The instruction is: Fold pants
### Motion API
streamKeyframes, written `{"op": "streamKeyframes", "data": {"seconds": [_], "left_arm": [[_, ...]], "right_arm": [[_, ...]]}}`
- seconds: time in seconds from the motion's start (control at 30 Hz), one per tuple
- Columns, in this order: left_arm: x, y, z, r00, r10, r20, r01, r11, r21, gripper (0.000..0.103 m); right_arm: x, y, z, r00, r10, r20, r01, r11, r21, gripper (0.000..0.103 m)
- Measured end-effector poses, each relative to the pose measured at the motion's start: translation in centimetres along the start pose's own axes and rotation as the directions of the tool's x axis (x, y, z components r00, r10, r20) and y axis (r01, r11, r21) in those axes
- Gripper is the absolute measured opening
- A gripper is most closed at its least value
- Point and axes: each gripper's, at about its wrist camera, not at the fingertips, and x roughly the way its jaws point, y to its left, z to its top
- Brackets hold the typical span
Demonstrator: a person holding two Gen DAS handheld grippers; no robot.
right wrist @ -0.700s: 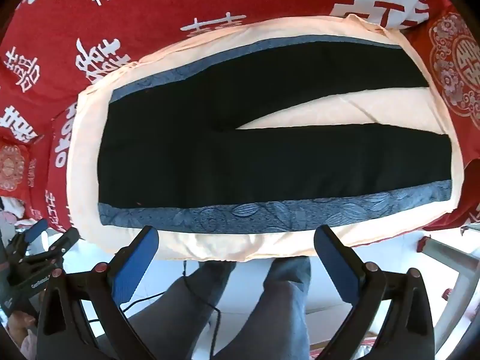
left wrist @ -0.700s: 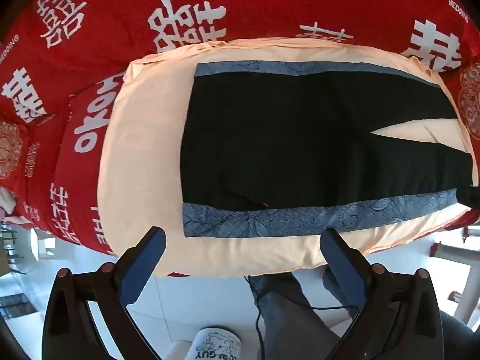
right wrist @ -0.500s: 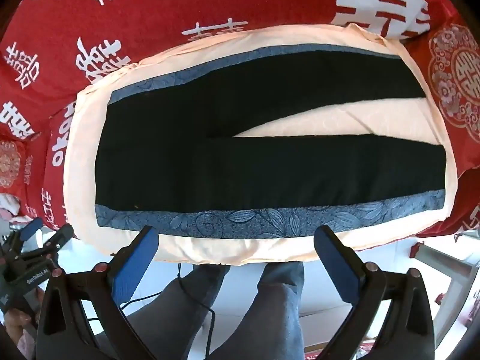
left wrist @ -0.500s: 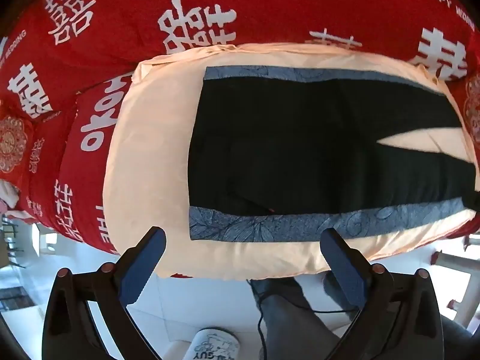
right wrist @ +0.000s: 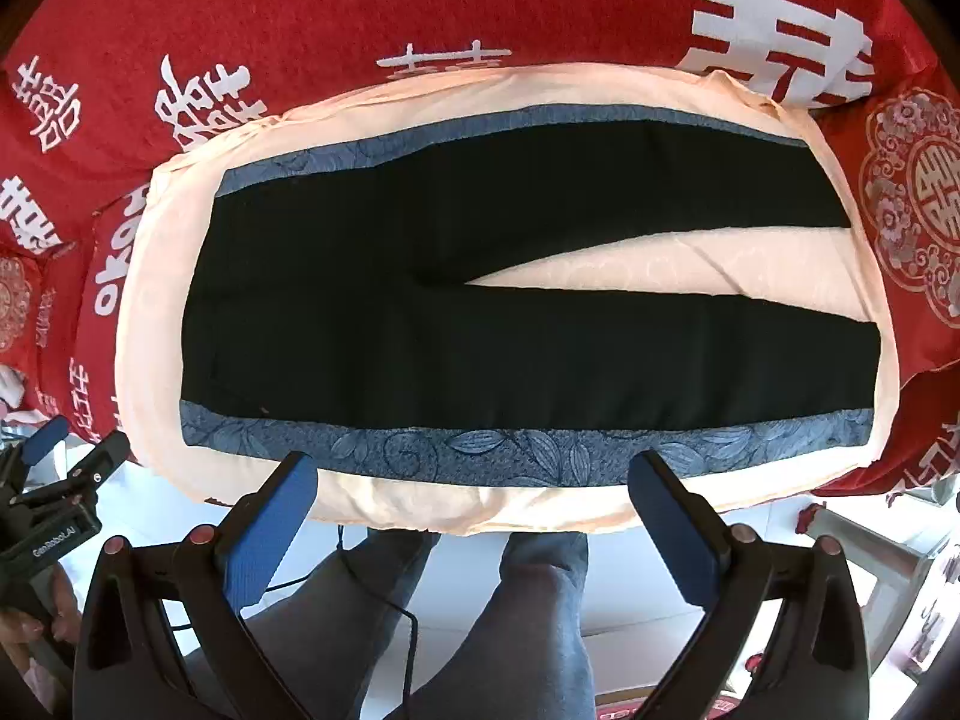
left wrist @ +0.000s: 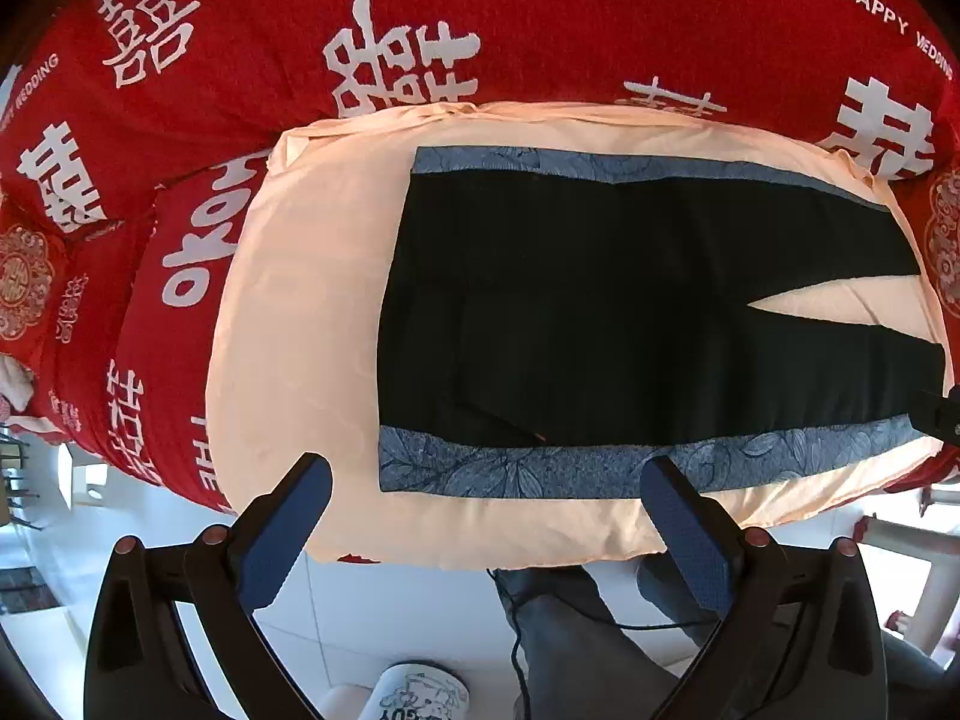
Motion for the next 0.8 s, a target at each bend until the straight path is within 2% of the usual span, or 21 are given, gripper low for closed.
{"op": "streamKeyframes", "data": {"seconds": [0.8], "left_arm": [[-0.6,-0.33,0.2,0.999,0.032,0.027,-0.033,0.999,0.023,0.103]], "right_arm": [[-0.12,-0.03,-0.11,1.0,-0.002,0.0,0.002,1.0,0.003,0.103]]}}
